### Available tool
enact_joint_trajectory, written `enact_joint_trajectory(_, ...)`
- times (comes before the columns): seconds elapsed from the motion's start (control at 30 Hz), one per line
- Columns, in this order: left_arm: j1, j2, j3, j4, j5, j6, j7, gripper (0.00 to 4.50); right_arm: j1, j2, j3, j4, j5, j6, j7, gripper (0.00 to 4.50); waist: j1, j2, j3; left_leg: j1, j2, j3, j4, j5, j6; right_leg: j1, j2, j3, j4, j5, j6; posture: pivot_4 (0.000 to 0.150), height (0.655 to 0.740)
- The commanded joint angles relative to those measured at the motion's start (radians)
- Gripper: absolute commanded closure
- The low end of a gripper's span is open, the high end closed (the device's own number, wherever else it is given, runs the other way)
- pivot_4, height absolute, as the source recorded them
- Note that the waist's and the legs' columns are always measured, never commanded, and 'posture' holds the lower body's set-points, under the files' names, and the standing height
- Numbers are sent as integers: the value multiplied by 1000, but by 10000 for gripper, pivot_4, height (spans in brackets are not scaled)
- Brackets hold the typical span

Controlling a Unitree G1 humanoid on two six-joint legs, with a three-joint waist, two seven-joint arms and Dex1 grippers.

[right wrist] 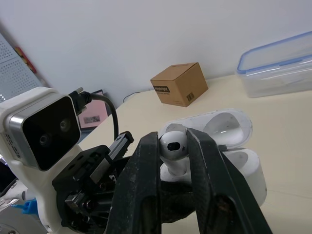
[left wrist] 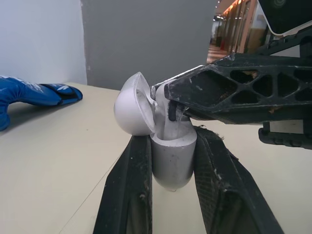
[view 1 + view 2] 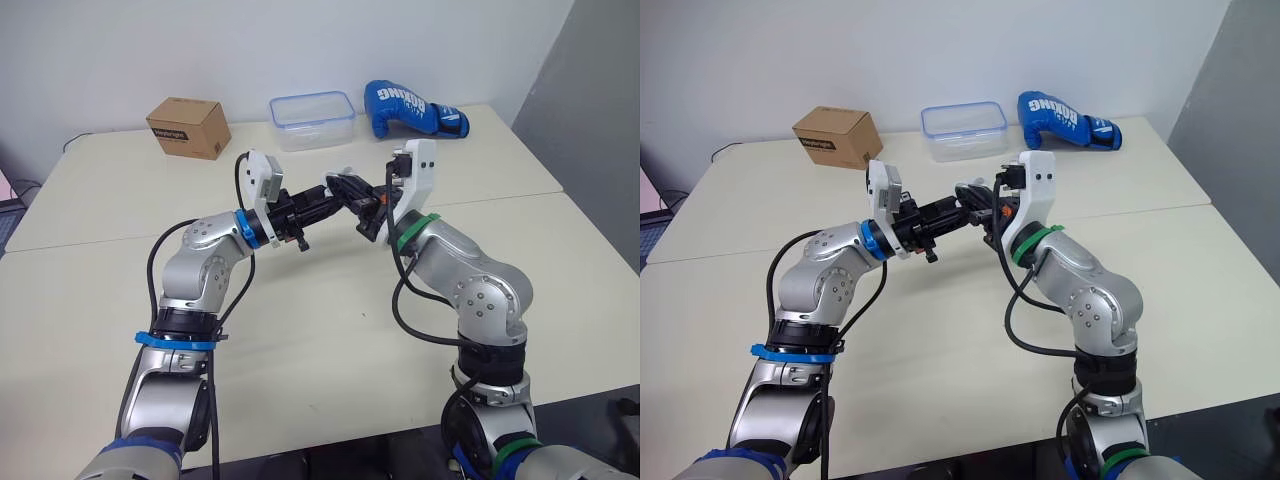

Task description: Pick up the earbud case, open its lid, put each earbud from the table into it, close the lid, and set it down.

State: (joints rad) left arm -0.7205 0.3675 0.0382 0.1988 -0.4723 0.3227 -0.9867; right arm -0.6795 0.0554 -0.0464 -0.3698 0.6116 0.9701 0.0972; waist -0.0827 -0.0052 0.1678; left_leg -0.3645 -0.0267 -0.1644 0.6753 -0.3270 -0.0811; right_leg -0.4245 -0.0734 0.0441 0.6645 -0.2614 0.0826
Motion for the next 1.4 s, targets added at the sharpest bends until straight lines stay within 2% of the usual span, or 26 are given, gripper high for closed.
enact_joint_trajectory(0.03, -47, -6, 41, -35, -23, -41, 16, 37374, 13, 14, 39, -22, 15, 32, -12, 40689, 0, 0, 0, 0, 0, 0, 0, 0, 0, 0, 0, 0, 0, 0, 0, 1500, 7400)
enact_joint_trajectory(0.5, -60, -11, 43, -32, -25, -44, 20, 37374, 1, -9, 56, -9, 8, 70, -35, 40689, 0, 0, 0, 0, 0, 0, 0, 0, 0, 0, 0, 0, 0, 0, 0, 1500, 7400)
enact_joint_trajectory(0.73, -65, -13, 42, -25, -26, -50, 12, 37374, -4, -16, 57, -7, 5, 70, -31, 16730, 0, 0, 0, 0, 0, 0, 0, 0, 0, 0, 0, 0, 0, 0, 0, 1500, 7400)
enact_joint_trajectory(1.17, -45, -3, 49, -47, -32, -43, 7, 37374, -17, -53, 6, -11, -12, -11, -14, 16730, 0, 0, 0, 0, 0, 0, 0, 0, 0, 0, 0, 0, 0, 0, 0, 1500, 7400)
enact_joint_trajectory(1.27, -32, 13, 55, -58, -34, -39, -5, 37374, -17, -133, -25, -41, 37, 16, 51, 16730, 1, 0, 0, 0, 0, 0, 0, 0, 0, 0, 0, 0, 0, 0, 0, 1500, 7400)
enact_joint_trajectory(1.4, -31, 50, 76, -52, -41, -32, -26, 37374, -33, -300, -61, -73, 120, 65, 186, 16730, 1, 0, 0, 0, 0, 0, 0, 0, 0, 1, 0, 0, -1, 0, 0, 1500, 7400)
